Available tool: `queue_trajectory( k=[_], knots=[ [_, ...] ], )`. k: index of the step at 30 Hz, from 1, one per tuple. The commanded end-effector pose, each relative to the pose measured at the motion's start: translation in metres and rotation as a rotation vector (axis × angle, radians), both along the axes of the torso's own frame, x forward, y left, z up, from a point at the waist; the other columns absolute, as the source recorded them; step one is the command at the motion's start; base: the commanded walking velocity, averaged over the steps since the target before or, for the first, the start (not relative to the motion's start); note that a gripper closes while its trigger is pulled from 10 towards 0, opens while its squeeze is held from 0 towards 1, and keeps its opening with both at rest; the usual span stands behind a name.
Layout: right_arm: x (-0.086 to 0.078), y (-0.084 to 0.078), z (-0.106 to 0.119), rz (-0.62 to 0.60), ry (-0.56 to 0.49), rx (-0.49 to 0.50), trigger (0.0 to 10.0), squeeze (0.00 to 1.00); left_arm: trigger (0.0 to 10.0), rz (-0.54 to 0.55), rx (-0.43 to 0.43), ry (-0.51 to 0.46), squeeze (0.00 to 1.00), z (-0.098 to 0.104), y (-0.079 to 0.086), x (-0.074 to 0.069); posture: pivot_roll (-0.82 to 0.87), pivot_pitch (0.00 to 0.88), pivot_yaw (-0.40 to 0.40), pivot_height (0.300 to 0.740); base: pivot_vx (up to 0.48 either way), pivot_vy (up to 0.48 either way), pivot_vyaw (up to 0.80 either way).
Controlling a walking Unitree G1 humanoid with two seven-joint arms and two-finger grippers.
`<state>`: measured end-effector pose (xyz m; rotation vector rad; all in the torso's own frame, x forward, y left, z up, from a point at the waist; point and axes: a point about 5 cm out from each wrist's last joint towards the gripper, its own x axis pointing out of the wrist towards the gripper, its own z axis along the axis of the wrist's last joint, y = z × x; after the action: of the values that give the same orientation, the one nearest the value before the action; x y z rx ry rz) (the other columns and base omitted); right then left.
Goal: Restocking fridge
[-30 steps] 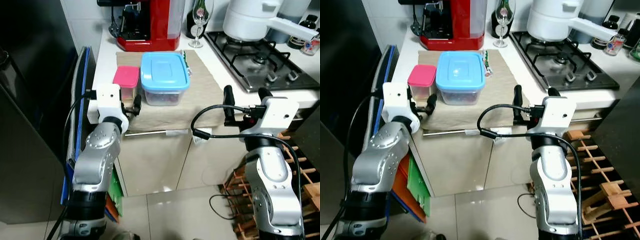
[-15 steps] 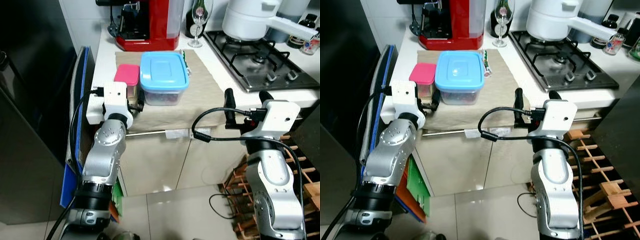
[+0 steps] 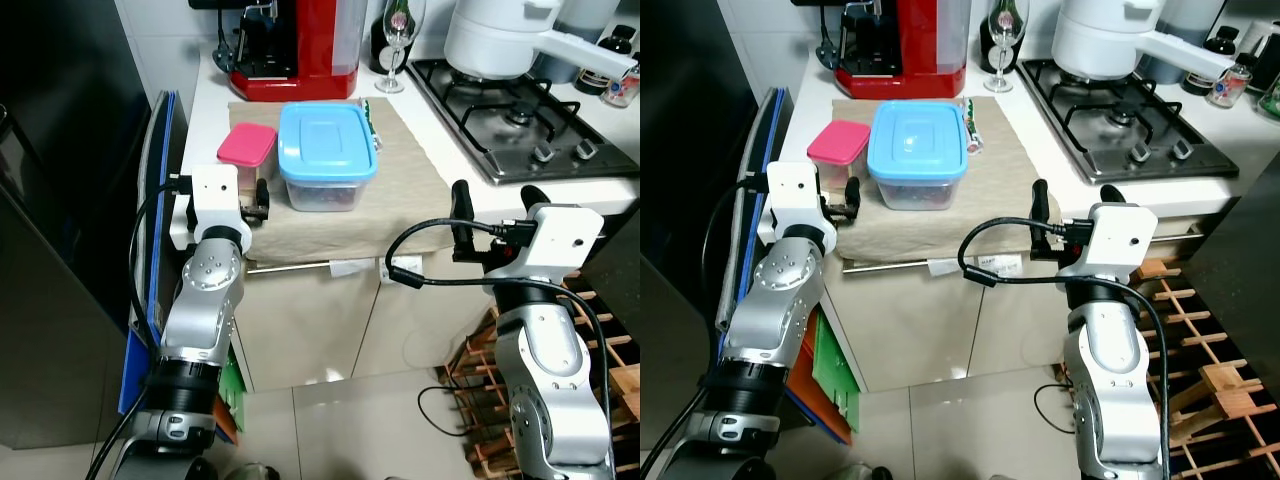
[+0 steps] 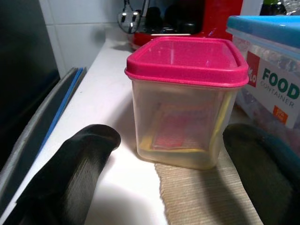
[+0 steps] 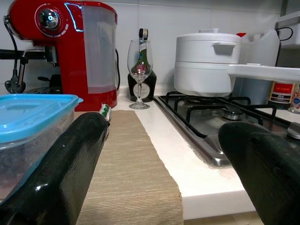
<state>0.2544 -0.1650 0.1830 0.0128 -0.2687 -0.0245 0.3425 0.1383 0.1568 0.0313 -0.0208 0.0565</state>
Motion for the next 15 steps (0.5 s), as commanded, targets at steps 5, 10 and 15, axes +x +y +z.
queue_trajectory(
  k=[5, 10, 15],
  knots=[
    [-0.0011, -0.0004, 0.0043, -0.003, -0.01, -0.009, 10.0, 0.0, 10.0, -0.062, 0.007, -0.032, 0.0, 0.0031, -0.0037, 0.0104, -0.12, 0.05, 0.008, 0.74, 0.0, 0.0, 0.0],
    [-0.0018, -0.0013, 0.0043, -0.006, -0.009, -0.012, 10.0, 0.0, 10.0, -0.066, 0.048, -0.051, 0.0, 0.0045, -0.0006, 0.0127, -0.13, 0.049, 0.01, 0.74, 0.0, 0.0, 0.0],
    [-0.0026, -0.0018, 0.0043, -0.007, -0.008, -0.014, 10.0, 0.0, 10.0, -0.053, 0.04, -0.073, 1.0, 0.009, 0.0036, 0.007, -0.13, 0.051, 0.01, 0.74, 0.0, 0.0, 0.0]
  ],
)
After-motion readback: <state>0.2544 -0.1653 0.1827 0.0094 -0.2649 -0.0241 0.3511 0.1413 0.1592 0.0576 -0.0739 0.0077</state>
